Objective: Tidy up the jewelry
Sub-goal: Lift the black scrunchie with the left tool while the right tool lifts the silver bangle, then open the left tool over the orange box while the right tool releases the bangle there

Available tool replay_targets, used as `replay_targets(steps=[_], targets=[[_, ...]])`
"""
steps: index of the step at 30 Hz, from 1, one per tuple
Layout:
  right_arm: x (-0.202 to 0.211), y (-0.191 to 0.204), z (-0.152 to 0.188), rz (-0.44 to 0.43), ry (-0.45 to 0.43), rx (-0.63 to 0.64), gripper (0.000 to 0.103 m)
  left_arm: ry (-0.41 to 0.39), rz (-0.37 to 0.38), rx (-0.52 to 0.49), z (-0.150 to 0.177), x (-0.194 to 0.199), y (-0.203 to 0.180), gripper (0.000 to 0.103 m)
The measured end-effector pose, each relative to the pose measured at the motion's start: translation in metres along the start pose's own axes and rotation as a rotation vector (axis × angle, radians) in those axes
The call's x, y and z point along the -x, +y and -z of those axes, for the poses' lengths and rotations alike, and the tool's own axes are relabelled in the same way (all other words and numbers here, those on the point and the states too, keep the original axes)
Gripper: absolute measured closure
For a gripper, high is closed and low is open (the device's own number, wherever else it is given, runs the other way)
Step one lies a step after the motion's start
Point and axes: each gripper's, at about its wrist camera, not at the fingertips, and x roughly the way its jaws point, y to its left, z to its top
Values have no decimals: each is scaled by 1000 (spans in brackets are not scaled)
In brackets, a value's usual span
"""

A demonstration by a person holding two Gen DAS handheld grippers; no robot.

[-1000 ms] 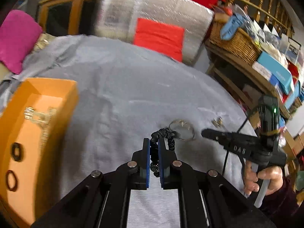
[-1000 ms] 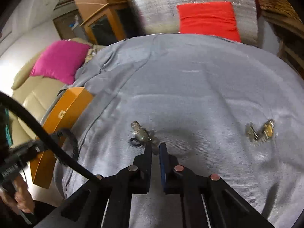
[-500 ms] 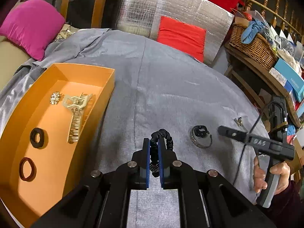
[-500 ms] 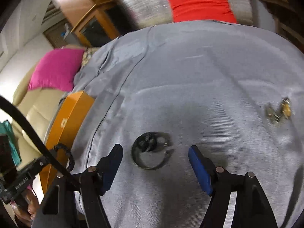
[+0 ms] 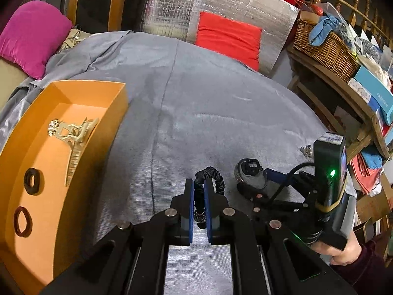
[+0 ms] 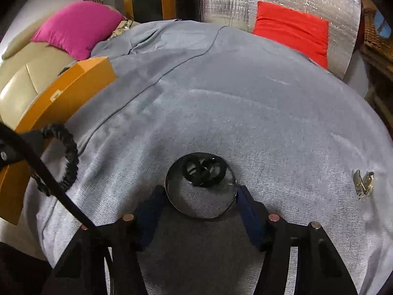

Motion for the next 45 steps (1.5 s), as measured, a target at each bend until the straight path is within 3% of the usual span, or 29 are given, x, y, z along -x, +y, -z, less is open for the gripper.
replay_targets(steps=[8,17,23,27,32,36,40,45], targets=[[21,-24,0,-60,-28,-63,41,-2,-1,1,-2,-3,-4,95],[69,-39,-6,-188,-206,-141,41,-68,-9,-18,-6,12,-10,95],[92,-5,-21,-280,-260,-105,41,-181,-24,2,-2,73,19,95],[107,49,-38,-382,-271,-34,41,-197,-125,-4,17,126,70,95],[102,145,-54,-483,-207,105,41,-129,-178,69,46,155,134,95],[82,215,-59,-457,-110,247,41,-43,-159,163,66,150,173,95],[54,258,-70,-419,10,336,41,48,-116,224,74,125,192,95],[26,276,-82,-418,167,371,41,157,-72,285,79,91,201,95]])
